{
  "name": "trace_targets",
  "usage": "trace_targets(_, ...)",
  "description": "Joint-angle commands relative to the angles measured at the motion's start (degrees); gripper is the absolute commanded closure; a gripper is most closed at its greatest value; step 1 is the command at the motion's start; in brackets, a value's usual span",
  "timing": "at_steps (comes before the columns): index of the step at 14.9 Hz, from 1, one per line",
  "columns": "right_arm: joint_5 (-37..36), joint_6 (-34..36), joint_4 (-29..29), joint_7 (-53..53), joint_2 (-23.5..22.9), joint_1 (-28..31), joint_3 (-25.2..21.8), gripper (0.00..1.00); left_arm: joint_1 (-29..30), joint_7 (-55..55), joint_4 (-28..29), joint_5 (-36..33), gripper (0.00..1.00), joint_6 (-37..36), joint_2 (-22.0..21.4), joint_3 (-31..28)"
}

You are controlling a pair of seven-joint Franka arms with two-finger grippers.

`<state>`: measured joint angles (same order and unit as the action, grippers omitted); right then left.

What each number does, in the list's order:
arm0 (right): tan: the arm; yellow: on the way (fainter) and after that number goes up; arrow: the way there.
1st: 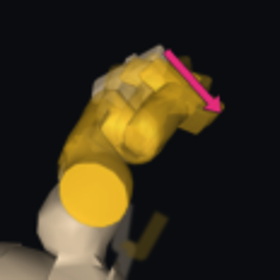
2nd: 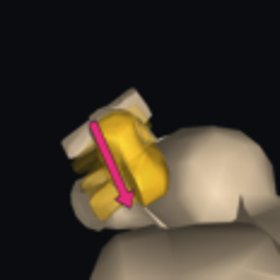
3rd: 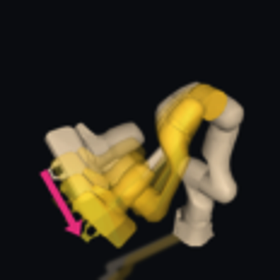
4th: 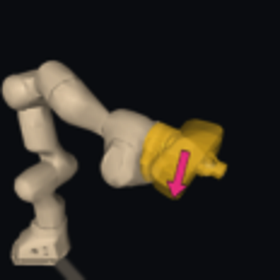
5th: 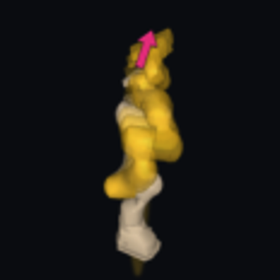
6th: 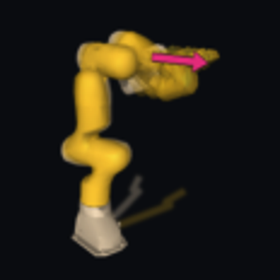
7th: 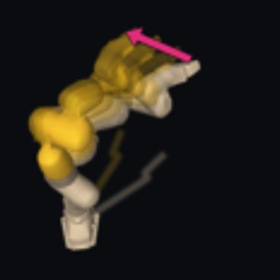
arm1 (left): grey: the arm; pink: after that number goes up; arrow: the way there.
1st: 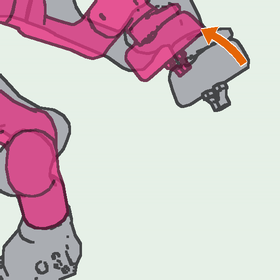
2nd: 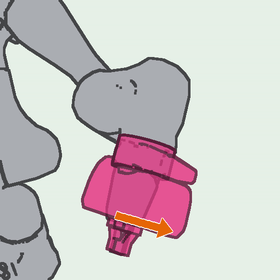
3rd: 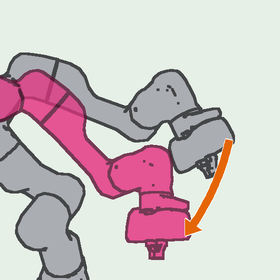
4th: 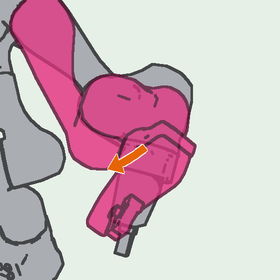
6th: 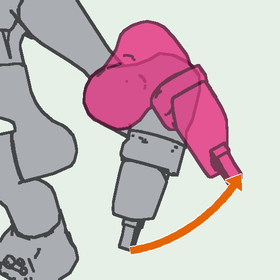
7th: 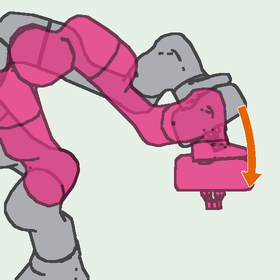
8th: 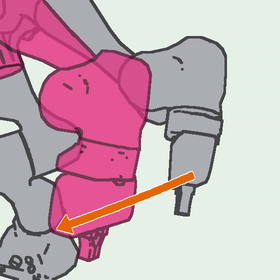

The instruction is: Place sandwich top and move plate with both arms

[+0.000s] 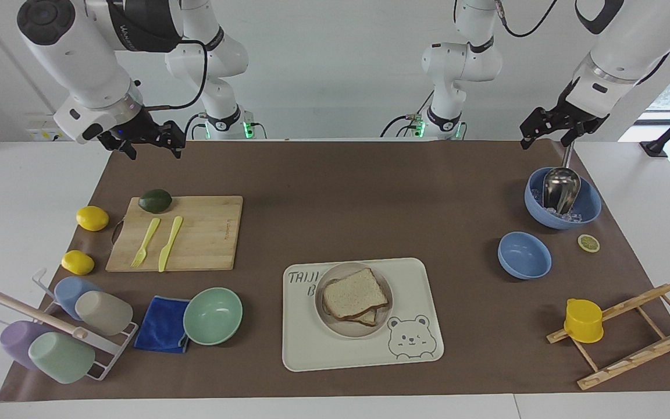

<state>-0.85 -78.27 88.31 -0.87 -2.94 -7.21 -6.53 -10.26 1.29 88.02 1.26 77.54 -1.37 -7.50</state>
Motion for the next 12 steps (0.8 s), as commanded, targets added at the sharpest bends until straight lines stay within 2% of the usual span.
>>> trace_targets(1, 0.24, 0.22, -0.24, -1.15, 0.22, -0.26, -0.59, 0.0, 6.72, -1.82, 2.41, -0.91, 0.0, -1.96, -1.44, 8.09)
trace_targets(3, 0.33, 0.14, -0.5, -1.15, 0.04, -0.35, -0.94, 0.0, 7.97, -1.47, 4.61, -0.82, 0.0, 1.01, -2.66, 9.43)
trace_targets(6, 0.33, 0.31, -0.85, -1.24, 0.13, -0.52, -1.29, 0.0, 6.83, -0.77, 8.48, -0.82, 0.0, 10.5, -4.25, 9.26)
trace_targets(10, 0.33, 1.36, -0.77, -1.15, 0.48, -1.05, -1.47, 0.0, 3.5, 0.37, 2.52, -1.0, 0.0, 10.01, -0.57, 5.05)
trace_targets(12, 0.33, 1.63, -0.68, -1.24, 1.09, -0.97, -1.47, 0.0, 4.01, 0.46, 2.94, -1.17, 0.0, 10.35, -0.82, 5.21)
